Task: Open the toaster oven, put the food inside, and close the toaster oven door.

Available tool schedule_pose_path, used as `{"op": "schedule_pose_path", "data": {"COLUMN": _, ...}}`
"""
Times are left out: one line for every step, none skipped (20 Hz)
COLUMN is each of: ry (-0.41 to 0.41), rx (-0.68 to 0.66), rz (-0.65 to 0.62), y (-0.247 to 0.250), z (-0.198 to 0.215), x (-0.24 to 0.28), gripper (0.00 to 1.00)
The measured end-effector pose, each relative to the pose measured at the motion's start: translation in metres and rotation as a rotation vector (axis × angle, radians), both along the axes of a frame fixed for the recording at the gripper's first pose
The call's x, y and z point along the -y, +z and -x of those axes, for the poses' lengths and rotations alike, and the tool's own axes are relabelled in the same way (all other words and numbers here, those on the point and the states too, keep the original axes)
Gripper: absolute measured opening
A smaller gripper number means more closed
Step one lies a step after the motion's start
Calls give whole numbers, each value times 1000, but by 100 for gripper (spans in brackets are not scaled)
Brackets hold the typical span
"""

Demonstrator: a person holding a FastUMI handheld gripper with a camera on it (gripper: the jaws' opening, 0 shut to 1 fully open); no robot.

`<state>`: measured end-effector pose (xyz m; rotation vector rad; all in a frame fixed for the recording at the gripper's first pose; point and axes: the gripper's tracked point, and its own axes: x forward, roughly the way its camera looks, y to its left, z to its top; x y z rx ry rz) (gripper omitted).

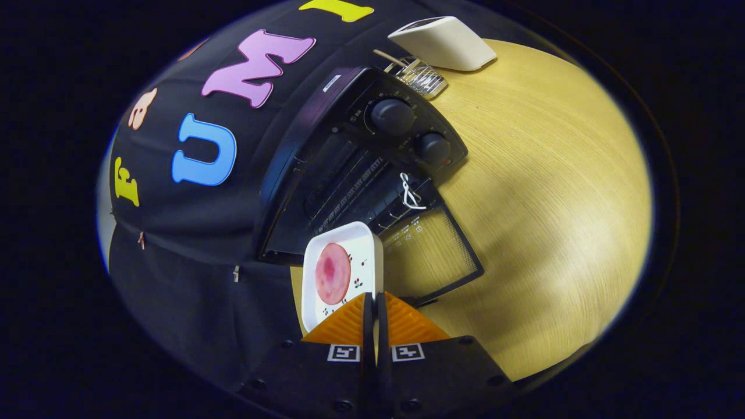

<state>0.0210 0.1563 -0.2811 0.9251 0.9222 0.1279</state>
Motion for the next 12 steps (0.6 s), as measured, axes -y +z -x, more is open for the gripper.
{"op": "schedule_pose_path", "data": {"ry": -25, "rx": -2, "rz": 5, "y": -5, "z": -5, "x": -2, "gripper": 6}}
{"op": "schedule_pose_path", "data": {"ry": -58, "rx": -2, "rz": 7, "y": -9, "z": -13, "x": -3, "gripper": 5}}
{"op": "schedule_pose_path", "data": {"ry": -99, "rx": 3, "rz": 1, "y": -10, "z": -22, "x": -4, "gripper": 5}}
{"op": "schedule_pose_path", "data": {"ry": -137, "rx": 13, "rz": -8, "y": -10, "z": -32, "x": -5, "gripper": 5}}
{"op": "schedule_pose_path", "data": {"ry": -171, "rx": 25, "rz": -15, "y": -10, "z": -41, "x": -7, "gripper": 5}}
{"op": "schedule_pose_path", "data": {"ry": -199, "rx": 39, "rz": -21, "y": -8, "z": -50, "x": -9, "gripper": 5}}
{"op": "schedule_pose_path", "data": {"ry": -226, "rx": 49, "rz": -26, "y": -8, "z": -59, "x": -10, "gripper": 5}}
{"op": "schedule_pose_path", "data": {"ry": -250, "rx": 53, "rz": -33, "y": -8, "z": -65, "x": -12, "gripper": 5}}
{"op": "schedule_pose_path", "data": {"ry": -279, "rx": 55, "rz": -40, "y": -9, "z": -72, "x": -14, "gripper": 5}}
{"op": "schedule_pose_path", "data": {"ry": -313, "rx": 61, "rz": -46, "y": -10, "z": -79, "x": -13, "gripper": 5}}
{"op": "schedule_pose_path", "data": {"ry": -347, "rx": 67, "rz": -51, "y": -10, "z": -85, "x": -12, "gripper": 5}}
{"op": "schedule_pose_path", "data": {"ry": -377, "rx": 69, "rz": -61, "y": -12, "z": -91, "x": -12, "gripper": 5}}
